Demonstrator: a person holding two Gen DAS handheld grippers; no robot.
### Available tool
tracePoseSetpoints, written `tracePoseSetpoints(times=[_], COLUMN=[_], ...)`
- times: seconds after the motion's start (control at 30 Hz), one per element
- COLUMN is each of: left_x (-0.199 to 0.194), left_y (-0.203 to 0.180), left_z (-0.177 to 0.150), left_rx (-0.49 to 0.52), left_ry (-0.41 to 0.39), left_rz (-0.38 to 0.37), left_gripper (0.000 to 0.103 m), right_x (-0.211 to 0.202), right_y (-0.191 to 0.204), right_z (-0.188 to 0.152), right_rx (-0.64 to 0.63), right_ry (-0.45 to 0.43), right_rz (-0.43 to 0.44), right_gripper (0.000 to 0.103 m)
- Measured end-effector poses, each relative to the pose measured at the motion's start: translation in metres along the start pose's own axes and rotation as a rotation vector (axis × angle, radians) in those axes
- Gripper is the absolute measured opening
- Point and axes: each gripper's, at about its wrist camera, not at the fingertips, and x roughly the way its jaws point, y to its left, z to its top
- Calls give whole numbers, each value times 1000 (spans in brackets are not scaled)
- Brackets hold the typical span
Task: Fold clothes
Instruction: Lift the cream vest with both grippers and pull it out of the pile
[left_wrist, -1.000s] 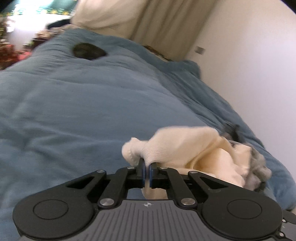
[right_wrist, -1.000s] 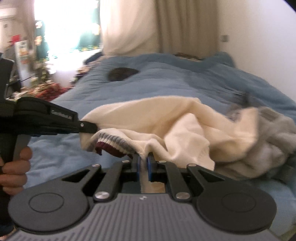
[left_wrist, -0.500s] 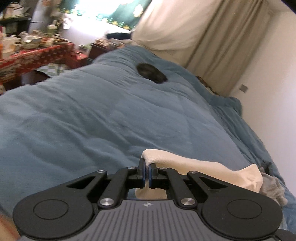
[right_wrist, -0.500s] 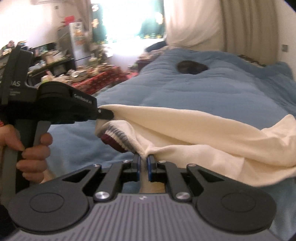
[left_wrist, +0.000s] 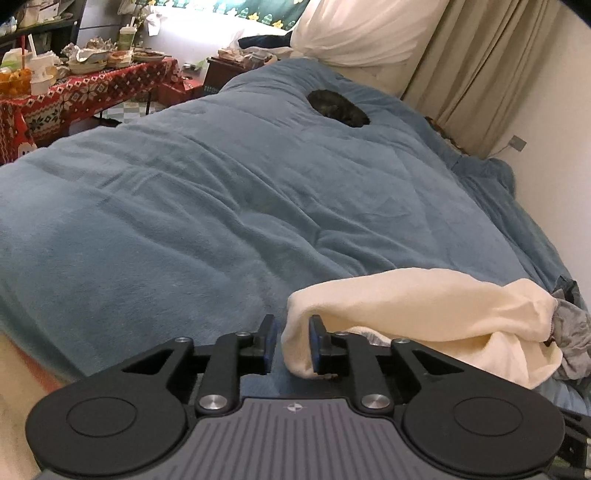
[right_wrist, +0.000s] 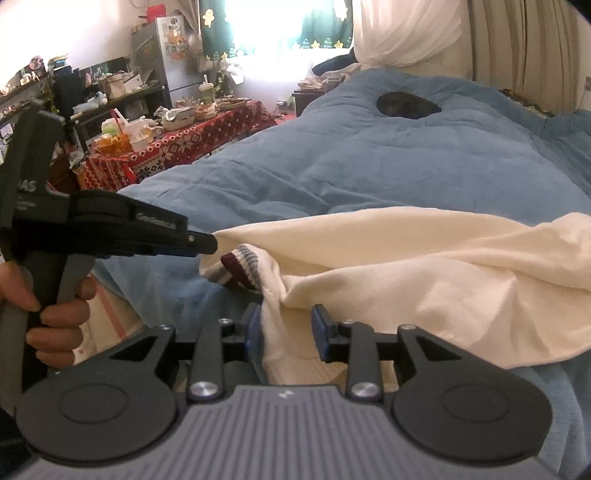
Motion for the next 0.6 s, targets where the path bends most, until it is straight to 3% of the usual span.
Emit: tracePoseSetpoints(times=[0.1,0.33,0.6], left_x=[-11,-18,5], left_y=[-1,-30,-75], left_z=[-4,-31,-55], left_rx=[-1,-15,82], left_ry=[35,163,237], left_rz=[-42,-227,-225], left_gripper=[21,33,44], right_x=[-15,-69,-103], right_y=[-19,-64,-112], right_z=[-8,-33,-55], right_rx=[10,20,107], right_ry=[-9,-32,-40], right_rz=[-11,-87,-201], right_gripper=[42,46,46])
